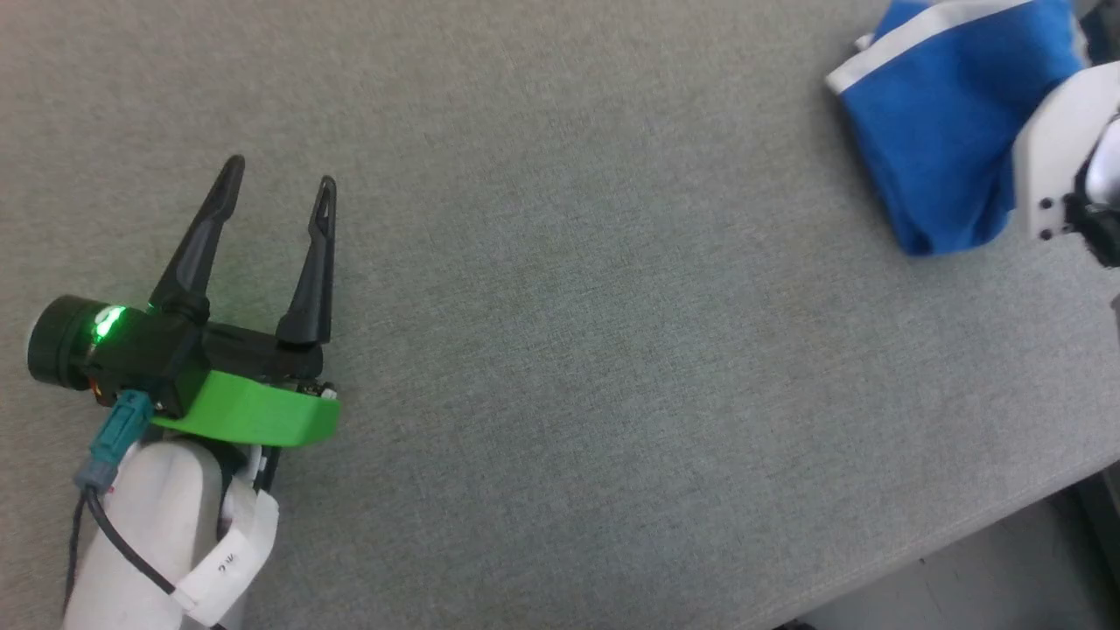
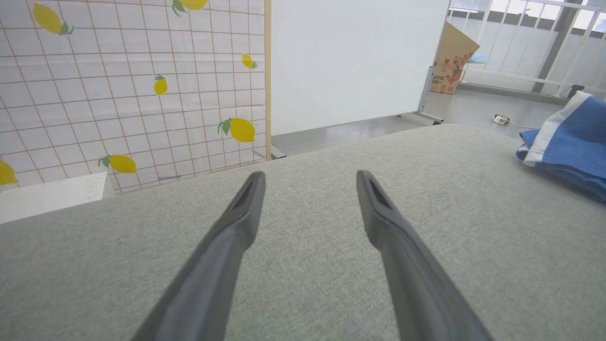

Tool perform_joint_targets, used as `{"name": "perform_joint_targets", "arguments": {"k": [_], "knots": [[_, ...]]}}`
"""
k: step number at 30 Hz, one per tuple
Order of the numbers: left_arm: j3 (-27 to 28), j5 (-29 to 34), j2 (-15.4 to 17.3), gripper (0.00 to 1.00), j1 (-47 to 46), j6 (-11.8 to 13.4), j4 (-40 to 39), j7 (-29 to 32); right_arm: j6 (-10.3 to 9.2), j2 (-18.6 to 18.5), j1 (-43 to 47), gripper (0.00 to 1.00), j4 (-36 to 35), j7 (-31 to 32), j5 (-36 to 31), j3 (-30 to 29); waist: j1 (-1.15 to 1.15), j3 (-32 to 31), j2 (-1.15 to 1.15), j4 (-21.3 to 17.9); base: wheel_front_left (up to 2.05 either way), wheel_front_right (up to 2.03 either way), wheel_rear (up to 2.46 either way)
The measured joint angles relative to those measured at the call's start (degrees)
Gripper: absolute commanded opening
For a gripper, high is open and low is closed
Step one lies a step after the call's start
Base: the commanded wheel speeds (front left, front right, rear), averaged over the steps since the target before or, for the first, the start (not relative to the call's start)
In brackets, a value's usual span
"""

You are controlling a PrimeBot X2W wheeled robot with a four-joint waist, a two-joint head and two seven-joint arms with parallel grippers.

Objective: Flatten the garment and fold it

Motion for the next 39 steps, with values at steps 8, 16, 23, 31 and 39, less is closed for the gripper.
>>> {"name": "perform_joint_targets", "arguments": {"k": [8, 16, 23, 31, 39], "knots": [[0.3, 0.0, 1.3, 1.0, -0.2, 0.0, -2.3, 1.0, 0.0, 2.0, -1.1, 0.0, 5.4, -7.4, -9.4, -8.9, 0.0, 3.4, 0.0, -0.2, 0.0, 0.0, 0.0], [-0.5, -0.6, -0.5, 1.0, -0.1, 0.4, -0.4, 0.3, 0.0, 3.0, -1.2, 1.0, 7.1, -15.4, -17.0, -14.5, 0.0, 0.6, 0.0, 1.2, 0.0, 0.0, 0.0], [-1.1, -2.5, -4.4, 1.0, 1.6, 0.8, 3.7, -0.5, 0.0, 2.9, 0.8, 1.0, 6.3, -24.1, -15.0, -15.9, -0.01, -4.5, 0.0, 3.9, 0.0, 0.0, 0.0], [0.6, -3.1, -9.8, 1.0, 5.0, 0.8, 6.3, -0.6, 0.0, 5.6, 9.5, 1.0, -2.4, -35.1, -4.0, -12.6, -0.01, -11.1, 0.0, 8.9, 0.0, 0.0, 0.0], [1.7, -3.5, -12.7, 1.0, 7.9, 0.5, 9.4, -0.7, 0.0, 9.2, 22.1, 1.0, -14.1, -42.2, 2.3, -12.4, -0.01, -17.4, 0.0, 14.7, 0.0, 0.0, 0.0]]}}
